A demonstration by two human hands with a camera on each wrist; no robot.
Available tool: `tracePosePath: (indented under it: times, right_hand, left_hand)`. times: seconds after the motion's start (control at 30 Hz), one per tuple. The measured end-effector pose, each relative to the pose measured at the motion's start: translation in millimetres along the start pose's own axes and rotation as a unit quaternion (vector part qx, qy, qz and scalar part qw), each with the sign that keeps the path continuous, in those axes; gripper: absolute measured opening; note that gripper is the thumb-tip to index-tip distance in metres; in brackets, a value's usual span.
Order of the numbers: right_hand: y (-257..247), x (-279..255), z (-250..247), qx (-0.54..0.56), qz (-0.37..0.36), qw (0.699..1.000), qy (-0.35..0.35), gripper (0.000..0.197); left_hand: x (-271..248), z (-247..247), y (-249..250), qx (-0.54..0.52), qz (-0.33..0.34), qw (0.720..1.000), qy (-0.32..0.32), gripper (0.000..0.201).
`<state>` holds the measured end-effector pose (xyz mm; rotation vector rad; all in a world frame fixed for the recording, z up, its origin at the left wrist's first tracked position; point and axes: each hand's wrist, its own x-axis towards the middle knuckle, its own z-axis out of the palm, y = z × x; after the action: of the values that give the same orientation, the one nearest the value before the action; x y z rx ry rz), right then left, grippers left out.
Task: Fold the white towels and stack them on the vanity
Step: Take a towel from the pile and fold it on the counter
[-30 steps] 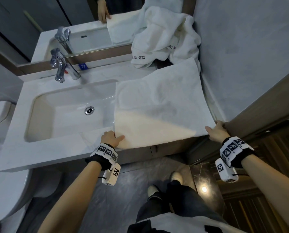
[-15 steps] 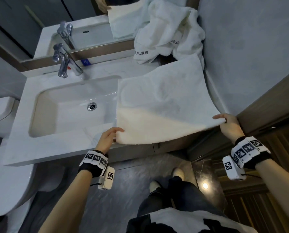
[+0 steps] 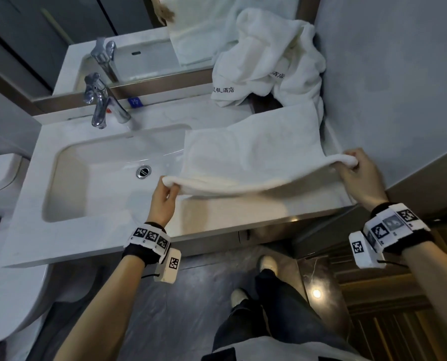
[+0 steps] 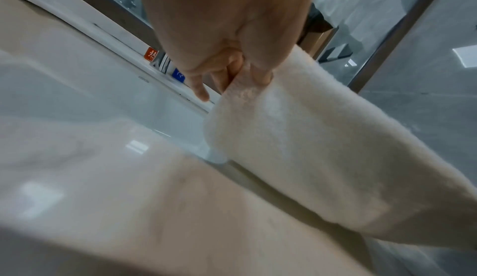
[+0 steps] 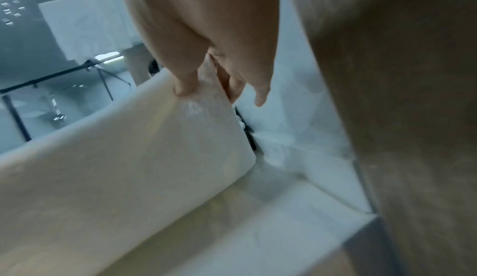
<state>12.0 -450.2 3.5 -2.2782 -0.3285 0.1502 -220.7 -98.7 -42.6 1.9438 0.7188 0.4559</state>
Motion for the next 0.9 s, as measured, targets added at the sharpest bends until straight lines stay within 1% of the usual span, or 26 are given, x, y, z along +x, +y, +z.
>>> tracePosePath:
  times: [0.13, 0.2, 0.27, 0.3, 0.33, 0.43, 0.53, 0.6, 0.7, 0.83, 0.9]
  right_hand:
    - [-20, 37, 13, 0.066, -0.002, 0.997, 0.05, 0.023]
    - [-27, 58, 22, 0.089, -0.007, 0.995, 0.049, 0.015]
    - [-30, 81, 32, 0.13, -0.012, 0.991, 0.037, 0.023]
    - [-30, 91, 36, 0.137, -0.018, 0.99, 0.041, 0.027]
    - [-30, 100, 39, 0.134, -0.023, 0.99, 0.047, 0.027]
    - [-28, 126, 43, 0.104, -0.039, 0.993, 0.051, 0.019]
    - [-21, 150, 44, 0.052, -0.026, 0.997, 0.048, 0.02]
    - [-20, 163, 48, 0.061, -0.017, 0.997, 0.048, 0.022]
    - [-25, 178, 55, 0.072, 0.002, 0.996, 0.05, 0.024]
    - [-27, 194, 64, 0.088, 0.032, 0.994, 0.056, 0.024]
    - [-26, 201, 69, 0.085, 0.048, 0.994, 0.053, 0.024]
  left_hand:
    - [35, 11, 0, -0.053, -0.058, 0.995, 0.065, 0.008]
    - [52, 16, -2, -0.054, -0.088, 0.991, 0.084, 0.008]
    - [70, 21, -2, -0.032, -0.109, 0.989, 0.096, 0.011]
    - [77, 24, -3, -0.027, -0.117, 0.987, 0.105, 0.012]
    - [85, 25, -4, -0.025, -0.123, 0.986, 0.113, 0.013]
    - [109, 27, -8, -0.024, -0.142, 0.981, 0.128, 0.014]
    - [130, 29, -10, -0.017, -0.155, 0.979, 0.133, 0.013]
    - [143, 29, -10, 0.007, -0.151, 0.979, 0.136, 0.014]
    - [163, 32, -9, 0.01, -0.153, 0.979, 0.133, 0.014]
    - [187, 34, -11, 0.031, -0.156, 0.982, 0.106, 0.019]
    - [198, 35, -14, 0.043, -0.166, 0.982, 0.079, 0.019]
